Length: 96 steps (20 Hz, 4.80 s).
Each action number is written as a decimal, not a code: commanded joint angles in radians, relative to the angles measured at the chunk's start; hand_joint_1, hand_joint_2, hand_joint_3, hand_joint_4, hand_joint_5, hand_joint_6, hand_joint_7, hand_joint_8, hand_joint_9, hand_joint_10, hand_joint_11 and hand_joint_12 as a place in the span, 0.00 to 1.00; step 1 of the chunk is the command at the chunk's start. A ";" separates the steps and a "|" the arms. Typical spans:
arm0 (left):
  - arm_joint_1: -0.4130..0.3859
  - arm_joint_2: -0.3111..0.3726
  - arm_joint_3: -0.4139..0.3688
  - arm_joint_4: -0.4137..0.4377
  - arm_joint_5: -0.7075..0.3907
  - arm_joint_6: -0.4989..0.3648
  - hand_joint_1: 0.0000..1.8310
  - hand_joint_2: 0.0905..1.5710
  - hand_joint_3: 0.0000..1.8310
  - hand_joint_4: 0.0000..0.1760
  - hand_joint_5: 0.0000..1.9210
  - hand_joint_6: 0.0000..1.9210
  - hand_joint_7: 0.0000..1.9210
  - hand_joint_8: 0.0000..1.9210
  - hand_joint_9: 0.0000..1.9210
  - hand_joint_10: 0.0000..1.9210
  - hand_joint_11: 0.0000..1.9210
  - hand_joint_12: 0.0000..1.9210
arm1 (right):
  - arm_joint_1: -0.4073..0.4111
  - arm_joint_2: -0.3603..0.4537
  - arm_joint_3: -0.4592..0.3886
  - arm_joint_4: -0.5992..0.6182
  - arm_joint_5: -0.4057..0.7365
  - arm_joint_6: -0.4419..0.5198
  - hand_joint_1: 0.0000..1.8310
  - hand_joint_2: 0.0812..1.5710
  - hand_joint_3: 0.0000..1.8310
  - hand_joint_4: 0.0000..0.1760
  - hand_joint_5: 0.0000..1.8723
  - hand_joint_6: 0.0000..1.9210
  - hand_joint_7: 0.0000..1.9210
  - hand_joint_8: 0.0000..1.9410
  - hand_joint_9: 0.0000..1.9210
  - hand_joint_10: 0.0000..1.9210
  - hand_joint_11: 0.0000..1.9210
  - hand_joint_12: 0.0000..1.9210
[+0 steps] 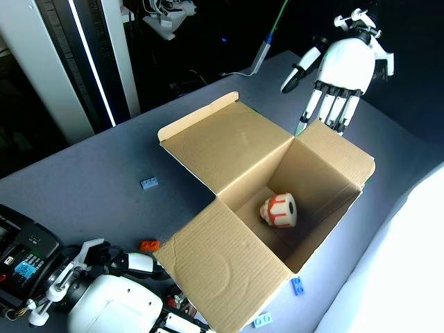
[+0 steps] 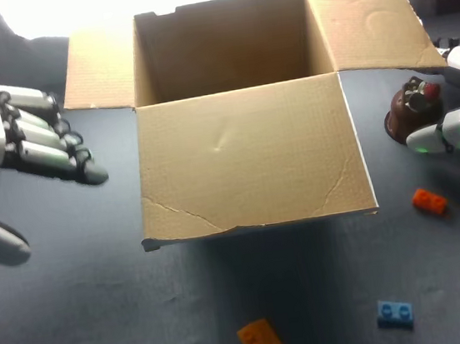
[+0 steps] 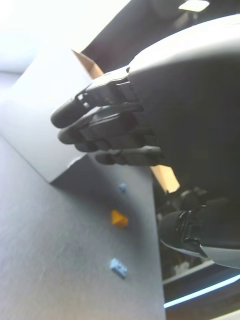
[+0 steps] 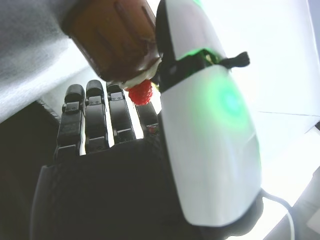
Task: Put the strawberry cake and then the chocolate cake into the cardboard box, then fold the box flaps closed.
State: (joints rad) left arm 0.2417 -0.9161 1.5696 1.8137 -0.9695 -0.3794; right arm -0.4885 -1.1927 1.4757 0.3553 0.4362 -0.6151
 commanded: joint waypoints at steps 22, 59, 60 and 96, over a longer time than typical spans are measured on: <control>0.002 -0.033 0.046 -0.099 -0.030 -0.135 0.03 0.71 0.00 0.45 0.15 0.00 0.19 0.00 0.24 0.00 0.05 0.53 | 0.001 0.014 0.007 0.004 0.131 -0.002 0.62 0.58 0.00 0.00 0.14 0.01 0.14 0.01 0.13 0.01 0.00 0.37; 0.033 -0.060 0.074 -0.097 -0.011 -0.134 0.02 0.71 0.00 0.29 0.17 0.00 0.22 0.00 0.27 0.00 0.03 0.64 | 0.293 0.444 -0.309 -0.104 0.091 -0.129 0.64 0.76 0.00 0.09 0.45 0.64 0.40 0.69 0.29 0.75 0.18 1.00; 0.033 -0.061 0.074 -0.097 -0.011 -0.133 0.03 0.72 0.00 0.27 0.17 0.00 0.22 0.00 0.27 0.00 0.03 0.63 | 0.327 0.430 -0.313 -0.173 0.099 -0.129 0.64 0.76 0.00 0.10 0.44 0.65 0.39 0.70 0.28 0.76 0.18 1.00; 0.036 -0.080 0.075 -0.092 -0.007 -0.131 0.05 0.72 0.00 0.19 0.19 0.00 0.23 0.00 0.27 0.00 0.07 0.55 | 0.465 -0.025 -0.121 -0.528 0.094 -0.020 0.66 0.73 0.00 0.00 0.49 0.55 0.44 0.67 0.33 0.73 0.25 0.96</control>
State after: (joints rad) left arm 0.2825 -0.9977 1.6444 1.7916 -0.9688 -0.5098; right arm -0.0311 -1.2346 1.3544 -0.1905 0.4091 -0.6426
